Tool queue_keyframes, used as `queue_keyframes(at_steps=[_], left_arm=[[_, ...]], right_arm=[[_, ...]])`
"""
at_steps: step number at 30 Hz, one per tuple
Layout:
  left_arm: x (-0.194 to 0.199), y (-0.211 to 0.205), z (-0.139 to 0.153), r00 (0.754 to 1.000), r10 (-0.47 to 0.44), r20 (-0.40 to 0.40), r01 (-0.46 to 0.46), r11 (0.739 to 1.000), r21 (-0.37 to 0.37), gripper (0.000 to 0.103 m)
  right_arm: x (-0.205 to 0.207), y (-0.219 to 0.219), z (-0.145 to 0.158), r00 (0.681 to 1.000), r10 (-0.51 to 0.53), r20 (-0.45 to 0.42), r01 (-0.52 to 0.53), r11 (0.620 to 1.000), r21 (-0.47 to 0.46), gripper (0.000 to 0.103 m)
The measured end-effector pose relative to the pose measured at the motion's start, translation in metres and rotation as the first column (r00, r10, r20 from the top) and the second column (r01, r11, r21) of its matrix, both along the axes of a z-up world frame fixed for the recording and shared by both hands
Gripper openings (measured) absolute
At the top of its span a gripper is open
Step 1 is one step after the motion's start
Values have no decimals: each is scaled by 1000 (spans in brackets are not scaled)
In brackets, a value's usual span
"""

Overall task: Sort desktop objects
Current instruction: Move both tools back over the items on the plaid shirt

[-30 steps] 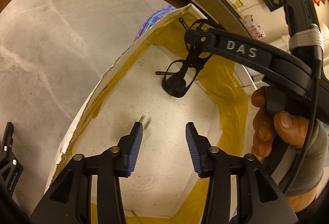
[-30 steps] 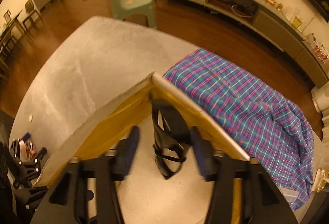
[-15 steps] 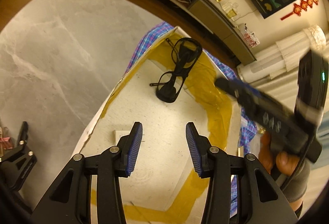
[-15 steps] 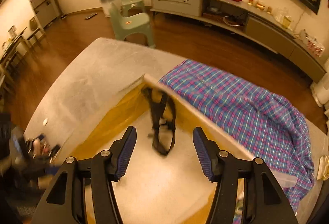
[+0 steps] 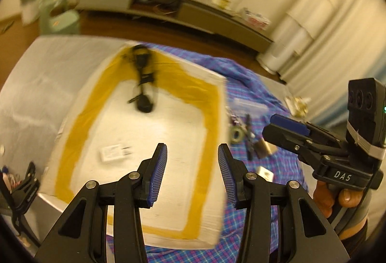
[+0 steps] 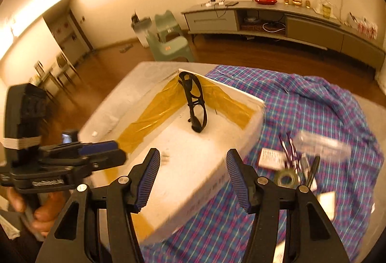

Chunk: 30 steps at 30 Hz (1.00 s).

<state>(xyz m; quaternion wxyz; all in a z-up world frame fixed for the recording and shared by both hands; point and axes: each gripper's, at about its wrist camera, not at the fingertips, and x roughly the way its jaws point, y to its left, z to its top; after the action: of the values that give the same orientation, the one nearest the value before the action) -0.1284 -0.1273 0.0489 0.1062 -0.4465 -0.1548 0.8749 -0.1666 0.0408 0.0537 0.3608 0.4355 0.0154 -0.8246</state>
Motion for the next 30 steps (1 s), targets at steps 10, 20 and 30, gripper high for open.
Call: queue_keyframes(at_steps=[10,20,30], left_arm=[[22,116,-7,969,-245,-28,240,964,-116,47],[32,226,-71,909,-407,94,418,882,-217,47],[11,256,-108,898,-411,155,436,878,-199,47]], right_arm=[[45,116,-13,973,-205,-109,214,974,77,66],[-5,153,-98,961,-271,-58,277,919,281,69],[-59,158,-137,964,-255,-77,266,916,301,72]])
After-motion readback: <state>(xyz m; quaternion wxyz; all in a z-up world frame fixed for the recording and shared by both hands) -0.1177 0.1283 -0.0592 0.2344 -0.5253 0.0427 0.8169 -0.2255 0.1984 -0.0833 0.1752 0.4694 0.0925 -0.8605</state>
